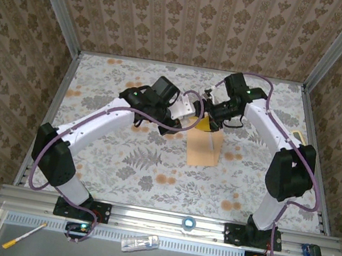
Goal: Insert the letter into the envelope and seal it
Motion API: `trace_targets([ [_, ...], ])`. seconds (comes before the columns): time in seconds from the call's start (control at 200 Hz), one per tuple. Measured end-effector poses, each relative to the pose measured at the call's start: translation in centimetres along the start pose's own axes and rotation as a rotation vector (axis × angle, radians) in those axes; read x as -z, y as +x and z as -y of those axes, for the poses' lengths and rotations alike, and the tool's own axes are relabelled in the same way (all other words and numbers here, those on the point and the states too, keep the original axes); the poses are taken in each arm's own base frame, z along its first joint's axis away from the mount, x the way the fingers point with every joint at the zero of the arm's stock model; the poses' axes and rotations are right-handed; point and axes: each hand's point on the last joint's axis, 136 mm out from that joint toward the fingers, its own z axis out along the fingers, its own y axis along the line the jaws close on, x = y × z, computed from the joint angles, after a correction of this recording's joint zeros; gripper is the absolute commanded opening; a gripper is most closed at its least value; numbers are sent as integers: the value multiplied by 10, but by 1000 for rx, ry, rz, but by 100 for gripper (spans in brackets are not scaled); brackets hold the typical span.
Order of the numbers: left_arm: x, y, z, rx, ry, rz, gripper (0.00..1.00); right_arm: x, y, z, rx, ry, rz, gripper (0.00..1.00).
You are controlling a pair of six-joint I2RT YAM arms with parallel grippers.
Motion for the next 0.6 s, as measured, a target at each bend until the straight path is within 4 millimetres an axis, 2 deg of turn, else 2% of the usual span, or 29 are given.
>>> trace_targets([
  [0.475, -5, -1, 3, 29, 12, 17, 3, -6, -12, -10, -22, -78, 21, 50],
  [0.6, -6, -2, 2, 52, 22, 26, 2, -8, -12, -8, -31, -84, 17, 46],
])
